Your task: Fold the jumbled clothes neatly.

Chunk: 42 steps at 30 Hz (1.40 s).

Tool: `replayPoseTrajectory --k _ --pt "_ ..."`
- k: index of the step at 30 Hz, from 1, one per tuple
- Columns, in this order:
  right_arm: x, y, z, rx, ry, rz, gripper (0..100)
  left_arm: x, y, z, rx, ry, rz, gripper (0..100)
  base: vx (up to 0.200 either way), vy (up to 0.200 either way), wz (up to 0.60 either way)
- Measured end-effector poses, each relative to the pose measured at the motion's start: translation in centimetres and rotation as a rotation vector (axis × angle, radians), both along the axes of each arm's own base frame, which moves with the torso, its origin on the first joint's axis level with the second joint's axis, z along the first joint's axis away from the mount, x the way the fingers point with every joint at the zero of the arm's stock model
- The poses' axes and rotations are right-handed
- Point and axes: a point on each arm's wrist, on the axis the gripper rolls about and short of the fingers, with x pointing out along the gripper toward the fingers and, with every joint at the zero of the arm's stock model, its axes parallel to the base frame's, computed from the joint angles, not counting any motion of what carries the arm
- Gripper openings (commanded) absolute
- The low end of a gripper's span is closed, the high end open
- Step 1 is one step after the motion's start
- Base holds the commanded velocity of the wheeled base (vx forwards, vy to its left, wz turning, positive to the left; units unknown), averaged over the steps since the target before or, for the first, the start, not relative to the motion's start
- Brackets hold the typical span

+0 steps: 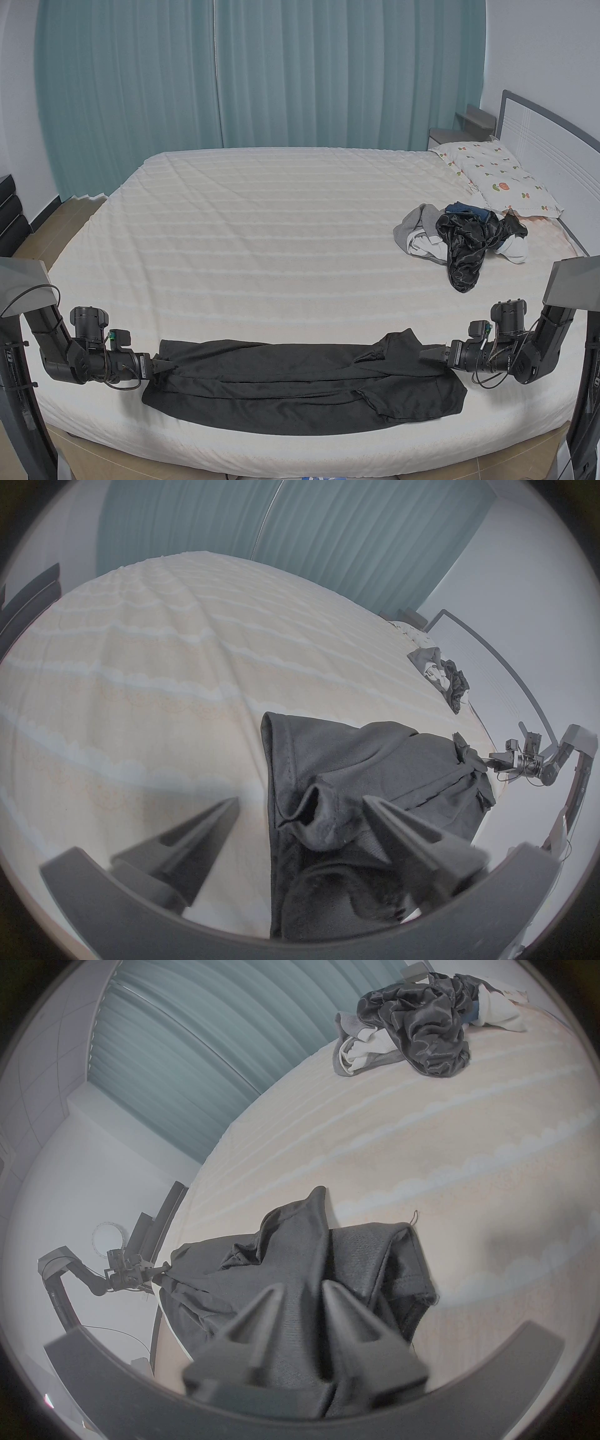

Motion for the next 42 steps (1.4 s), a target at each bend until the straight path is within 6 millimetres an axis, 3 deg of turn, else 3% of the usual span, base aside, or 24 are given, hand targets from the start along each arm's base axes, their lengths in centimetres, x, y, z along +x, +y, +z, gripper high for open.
replayPoseTrajectory --k 9,18,27,32,33,42 --pt "0.3 -0.3 1.9 0.069 -0.003 -0.087 100 -0.4 1.0 1.5 -0.105 0.014 0.132 100 0.000 0.000 0.00" --pt "2.3 0.3 2.0 0.136 0.017 -0.199 100 2.0 1.1 3.4 -0.343 0.043 0.351 100 0.000 0.000 0.00" --pt "3.9 1.0 0.6 0.152 0.039 -0.221 100 5.3 -1.4 2.1 -0.289 0.026 0.350 100 0.000 0.000 0.00" --pt "3.9 1.5 0.1 0.150 0.050 -0.213 100 5.9 -2.2 1.3 -0.257 0.026 0.338 100 0.000 0.000 0.00" --pt "3.9 1.5 0.0 0.149 0.052 -0.213 100 6.0 -2.3 1.1 -0.255 0.029 0.336 0 0.000 0.000 0.00" --pt "3.9 1.5 -0.5 0.130 0.060 -0.235 100 6.1 -2.4 0.4 -0.241 0.043 0.358 0 0.000 0.000 0.00"
